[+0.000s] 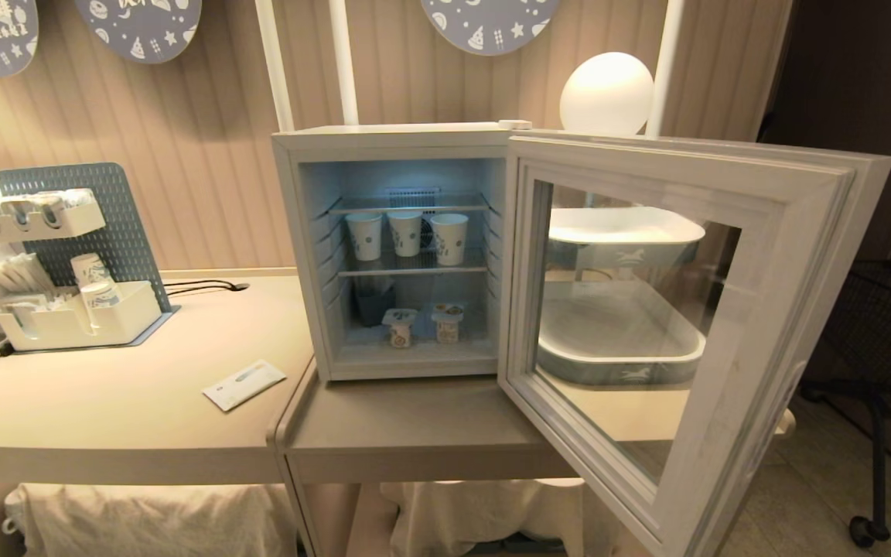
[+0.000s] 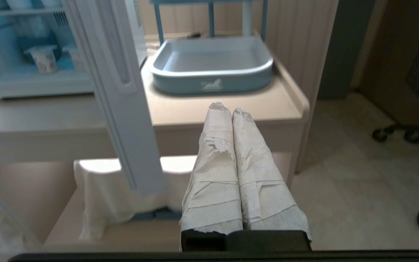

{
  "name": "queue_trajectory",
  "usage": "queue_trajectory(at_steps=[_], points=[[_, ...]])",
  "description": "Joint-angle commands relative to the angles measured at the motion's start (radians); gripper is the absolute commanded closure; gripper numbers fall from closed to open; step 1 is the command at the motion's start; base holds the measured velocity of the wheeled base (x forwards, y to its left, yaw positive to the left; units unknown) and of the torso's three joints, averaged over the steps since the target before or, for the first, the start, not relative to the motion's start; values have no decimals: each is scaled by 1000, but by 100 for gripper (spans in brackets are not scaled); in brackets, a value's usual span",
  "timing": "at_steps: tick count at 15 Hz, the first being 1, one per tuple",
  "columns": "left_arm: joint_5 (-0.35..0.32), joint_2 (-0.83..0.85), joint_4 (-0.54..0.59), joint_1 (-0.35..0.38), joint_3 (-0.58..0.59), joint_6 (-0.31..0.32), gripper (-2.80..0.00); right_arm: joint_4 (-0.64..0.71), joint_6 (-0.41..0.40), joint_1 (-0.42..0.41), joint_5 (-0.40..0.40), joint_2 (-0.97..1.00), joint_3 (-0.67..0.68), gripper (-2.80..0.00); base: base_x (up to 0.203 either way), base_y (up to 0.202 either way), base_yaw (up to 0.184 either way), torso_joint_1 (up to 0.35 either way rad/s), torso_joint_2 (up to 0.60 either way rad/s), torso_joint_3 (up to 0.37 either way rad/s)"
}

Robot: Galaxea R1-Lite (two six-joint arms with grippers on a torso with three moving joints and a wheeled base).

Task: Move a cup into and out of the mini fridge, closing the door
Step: Close the freezer door

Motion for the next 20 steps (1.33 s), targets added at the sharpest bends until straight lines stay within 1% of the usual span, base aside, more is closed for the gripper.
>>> queue_trajectory(at_steps=[1,3,4,5,7,8,9,10,11,12,13,17,19,20], points=[[0,0,-3,1,40,-1,0,-4,43,2,5,142,-50,0,0,0,0,0,0,0],[0,0,-5,1,40,-2,0,-9,176,5,25,430,-171,0,0,0,0,0,0,0],[0,0,-5,1,40,-2,0,-25,225,5,53,587,-223,0,0,0,0,0,0,0],[0,0,-5,3,40,-4,0,-66,269,0,104,746,-269,0,0,0,0,0,0,0],[0,2,-5,1,40,-4,0,-199,338,-39,283,1023,-340,0,0,0,0,0,0,0],[0,2,-5,1,40,-4,0,-274,367,-76,430,1143,-369,0,0,0,0,0,0,0],[0,0,-5,1,40,-4,0,-346,393,-123,640,1243,-394,0,0,0,0,0,0,0],[0,2,-5,2,40,-4,0,-402,413,-173,831,1304,-411,0,0,0,0,0,0,0],[0,2,-5,3,40,-4,0,-455,426,-219,999,1353,-423,0,0,0,0,0,0,0],[0,2,-5,1,40,-4,0,-492,433,-246,1097,1383,-426,0,0,0,0,0,0,0],[0,2,-5,1,40,-4,0,-516,435,-259,1127,1394,-419,0,0,0,0,0,0,0],[0,2,-5,3,40,-5,0,-544,438,-196,1126,1392,-401,0,0,0,0,0,0,0],[0,1,-5,1,40,-4,0,-549,443,-141,1109,1387,-392,0,0,0,0,0,0,0],[0,2,-5,1,40,-4,0,-551,446,-111,1082,1381,-392,0,0,0,0,0,0,0]])
